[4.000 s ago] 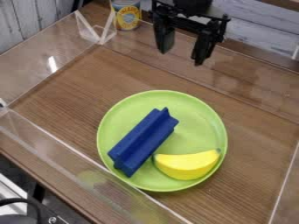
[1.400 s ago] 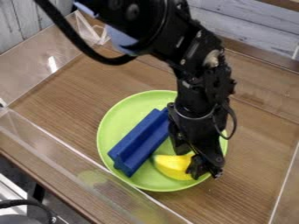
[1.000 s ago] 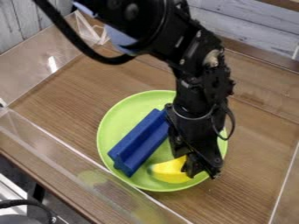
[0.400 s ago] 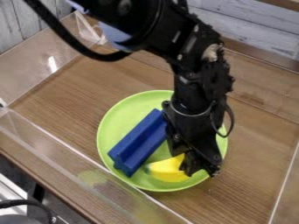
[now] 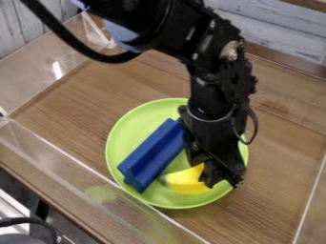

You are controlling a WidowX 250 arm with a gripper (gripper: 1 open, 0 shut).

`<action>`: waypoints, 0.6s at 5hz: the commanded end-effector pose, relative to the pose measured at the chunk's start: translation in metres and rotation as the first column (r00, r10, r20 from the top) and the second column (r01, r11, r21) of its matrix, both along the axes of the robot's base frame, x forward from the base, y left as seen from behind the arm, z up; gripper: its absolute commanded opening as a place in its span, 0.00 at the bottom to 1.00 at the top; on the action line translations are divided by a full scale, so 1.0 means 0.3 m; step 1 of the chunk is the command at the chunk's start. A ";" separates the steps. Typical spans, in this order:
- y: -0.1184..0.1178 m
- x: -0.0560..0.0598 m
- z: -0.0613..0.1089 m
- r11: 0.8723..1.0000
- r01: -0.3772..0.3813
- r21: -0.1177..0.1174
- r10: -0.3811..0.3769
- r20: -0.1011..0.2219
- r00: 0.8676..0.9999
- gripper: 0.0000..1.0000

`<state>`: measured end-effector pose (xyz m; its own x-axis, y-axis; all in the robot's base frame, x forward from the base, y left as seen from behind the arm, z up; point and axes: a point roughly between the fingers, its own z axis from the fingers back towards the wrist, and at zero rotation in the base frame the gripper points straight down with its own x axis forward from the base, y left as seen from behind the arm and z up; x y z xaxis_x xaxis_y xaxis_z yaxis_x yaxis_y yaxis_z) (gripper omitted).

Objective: Remove the banana from inside the green plate and put it on the table

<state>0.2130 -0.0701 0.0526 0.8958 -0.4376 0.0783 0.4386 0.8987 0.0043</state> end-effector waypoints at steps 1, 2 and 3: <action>-0.009 0.028 0.070 1.000 -0.004 -0.012 0.005 0.043 0.999 0.00; 0.003 0.029 0.117 1.000 -0.020 0.006 0.020 0.031 0.999 0.00; 0.029 0.035 0.204 0.997 -0.074 0.029 0.073 0.034 0.997 0.00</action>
